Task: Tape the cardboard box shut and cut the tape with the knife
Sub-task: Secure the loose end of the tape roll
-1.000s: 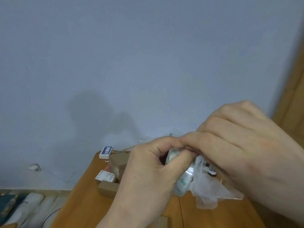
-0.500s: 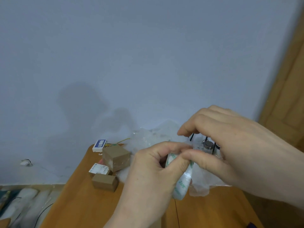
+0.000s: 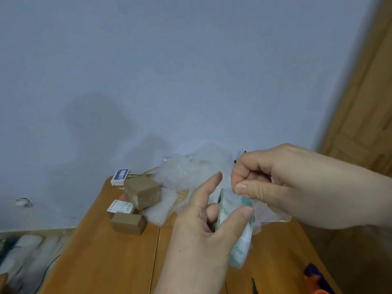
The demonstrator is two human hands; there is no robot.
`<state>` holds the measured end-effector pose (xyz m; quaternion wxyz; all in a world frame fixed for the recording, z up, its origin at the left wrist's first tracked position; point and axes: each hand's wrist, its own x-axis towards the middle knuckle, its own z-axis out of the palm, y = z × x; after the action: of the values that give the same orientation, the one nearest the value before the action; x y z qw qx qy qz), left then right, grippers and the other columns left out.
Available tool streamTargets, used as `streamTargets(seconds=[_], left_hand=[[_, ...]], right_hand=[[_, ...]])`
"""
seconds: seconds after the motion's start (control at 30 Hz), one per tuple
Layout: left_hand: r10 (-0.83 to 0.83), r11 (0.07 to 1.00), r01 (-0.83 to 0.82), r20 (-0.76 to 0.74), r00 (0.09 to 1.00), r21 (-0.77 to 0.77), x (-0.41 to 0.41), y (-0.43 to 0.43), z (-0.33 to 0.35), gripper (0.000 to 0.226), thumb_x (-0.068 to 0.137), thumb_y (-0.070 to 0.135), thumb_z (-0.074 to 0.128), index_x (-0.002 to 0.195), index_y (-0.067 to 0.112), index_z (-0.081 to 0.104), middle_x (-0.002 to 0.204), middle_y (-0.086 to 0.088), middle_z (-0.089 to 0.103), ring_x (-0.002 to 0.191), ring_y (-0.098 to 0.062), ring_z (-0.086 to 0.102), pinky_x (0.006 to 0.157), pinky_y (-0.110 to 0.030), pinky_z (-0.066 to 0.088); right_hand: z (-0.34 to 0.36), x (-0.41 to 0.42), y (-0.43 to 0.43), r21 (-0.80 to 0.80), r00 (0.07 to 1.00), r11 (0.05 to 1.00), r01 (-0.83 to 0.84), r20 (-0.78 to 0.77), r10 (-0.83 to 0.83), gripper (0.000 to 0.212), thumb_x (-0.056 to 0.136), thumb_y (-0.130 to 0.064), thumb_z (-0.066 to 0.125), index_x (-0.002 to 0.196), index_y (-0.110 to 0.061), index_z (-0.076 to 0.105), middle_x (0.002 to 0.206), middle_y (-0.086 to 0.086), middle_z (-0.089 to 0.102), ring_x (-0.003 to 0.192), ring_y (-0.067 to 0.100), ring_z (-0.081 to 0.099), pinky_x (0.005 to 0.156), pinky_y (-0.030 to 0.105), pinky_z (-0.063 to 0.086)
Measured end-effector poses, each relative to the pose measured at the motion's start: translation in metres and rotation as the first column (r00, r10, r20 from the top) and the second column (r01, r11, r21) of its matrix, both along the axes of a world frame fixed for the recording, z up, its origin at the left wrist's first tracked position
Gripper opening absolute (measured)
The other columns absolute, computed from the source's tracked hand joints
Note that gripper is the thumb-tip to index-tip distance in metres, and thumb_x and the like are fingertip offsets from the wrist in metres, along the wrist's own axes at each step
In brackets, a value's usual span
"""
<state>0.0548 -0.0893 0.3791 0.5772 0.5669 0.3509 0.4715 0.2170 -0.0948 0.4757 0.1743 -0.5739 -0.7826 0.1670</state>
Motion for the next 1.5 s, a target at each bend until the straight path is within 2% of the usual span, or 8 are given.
streamTargets(seconds=[0.33, 0.5, 0.63, 0.83, 0.97, 1.17, 1.27, 1.5], left_hand=[[0.091, 0.994, -0.084, 0.105, 0.990, -0.072, 0.006, -0.018, -0.021, 0.056, 0.076, 0.042, 0.070, 0.130, 0.048, 0.055, 0.054, -0.022, 0.055, 0.065, -0.043, 0.073, 0.046, -0.038, 0.061], [0.071, 0.991, -0.063, 0.069, 0.995, -0.119, 0.018, -0.015, -0.050, 0.045, 0.088, 0.045, 0.061, 0.133, 0.042, 0.055, 0.053, -0.008, 0.074, 0.049, -0.019, 0.070, 0.061, -0.043, 0.064], [0.071, 0.981, -0.077, -0.041, 0.997, -0.177, 0.027, -0.018, -0.091, 0.052, 0.084, 0.023, 0.066, 0.134, 0.032, 0.059, 0.038, 0.011, 0.040, 0.037, -0.002, 0.042, 0.045, -0.010, 0.043], [-0.038, 0.932, -0.030, -0.180, 0.983, -0.362, 0.045, -0.026, -0.152, 0.045, 0.088, -0.009, 0.066, 0.128, 0.012, 0.066, 0.038, 0.001, 0.046, 0.032, -0.003, 0.042, 0.042, -0.006, 0.040], [-0.042, 0.856, -0.090, -0.242, 0.969, -0.509, 0.053, -0.023, -0.197, 0.050, 0.086, 0.005, 0.075, 0.134, 0.017, 0.063, 0.055, -0.002, 0.071, 0.050, -0.001, 0.068, 0.054, -0.003, 0.050], [-0.154, 0.729, -0.112, -0.321, 0.935, -0.676, 0.073, -0.007, -0.250, 0.079, 0.087, 0.002, 0.073, 0.155, 0.016, 0.034, 0.101, -0.007, 0.081, 0.096, -0.015, 0.074, 0.094, -0.025, 0.056], [-0.217, 0.746, -0.123, -0.414, 0.884, -0.655, 0.095, 0.001, -0.262, 0.084, 0.092, -0.001, 0.063, 0.159, 0.018, 0.017, 0.121, -0.005, 0.072, 0.099, -0.008, 0.066, 0.083, -0.005, 0.045], [-0.247, 0.718, -0.147, -0.447, 0.860, -0.681, 0.155, 0.018, -0.295, 0.096, 0.094, 0.025, 0.068, 0.161, 0.023, -0.001, 0.116, 0.007, 0.071, 0.102, -0.009, 0.064, 0.100, -0.030, 0.047]], right_hand=[[-0.026, 0.009, 0.003, -0.073, 0.994, 0.997, -0.011, -0.107, 0.003, 0.009, 0.091, -0.042, 0.064, 0.086, -0.037, 0.070, 0.079, -0.013, 0.071, 0.065, 0.004, 0.065, 0.062, 0.019, 0.056], [-0.057, 0.019, 0.003, -0.011, 0.996, 0.999, -0.039, -0.080, 0.038, 0.008, 0.090, -0.036, 0.064, 0.084, -0.033, 0.068, 0.080, -0.012, 0.069, 0.073, 0.008, 0.064, 0.065, 0.018, 0.051], [-0.098, 0.028, -0.003, -0.027, 1.000, 1.000, -0.012, -0.003, 0.012, 0.008, 0.090, -0.038, 0.061, 0.085, -0.033, 0.063, 0.085, -0.015, 0.064, 0.085, 0.003, 0.062, 0.072, 0.019, 0.048], [-0.188, 0.053, -0.018, -0.251, 0.979, 0.960, 0.126, -0.124, -0.161, 0.010, 0.091, -0.049, 0.060, 0.099, -0.043, 0.064, 0.104, -0.027, 0.058, 0.101, -0.003, 0.055, 0.078, 0.013, 0.043], [-0.263, 0.092, -0.031, -0.454, 0.680, 0.774, 0.441, -0.395, -0.618, 0.019, 0.087, -0.052, 0.060, 0.101, -0.042, 0.069, 0.095, -0.023, 0.071, 0.090, -0.004, 0.065, 0.076, 0.021, 0.048], [-0.424, 0.106, -0.051, -0.701, 0.478, 0.378, 0.605, -0.061, -0.876, 0.016, 0.096, -0.041, 0.061, 0.106, -0.029, 0.062, 0.106, -0.007, 0.067, 0.096, 0.009, 0.061, 0.094, 0.036, 0.052], [-0.466, 0.092, -0.053, -0.694, 0.415, 0.338, 0.635, -0.061, -0.908, 0.014, 0.097, -0.038, 0.059, 0.107, -0.029, 0.062, 0.102, -0.006, 0.068, 0.091, 0.012, 0.062, 0.083, 0.031, 0.049], [-0.482, 0.083, -0.076, -0.442, 0.209, 0.441, 0.781, -0.481, -0.852, 0.032, 0.089, -0.005, 0.070, 0.102, -0.035, 0.066, 0.088, -0.013, 0.073, 0.083, 0.006, 0.068, 0.070, 0.033, 0.056]])
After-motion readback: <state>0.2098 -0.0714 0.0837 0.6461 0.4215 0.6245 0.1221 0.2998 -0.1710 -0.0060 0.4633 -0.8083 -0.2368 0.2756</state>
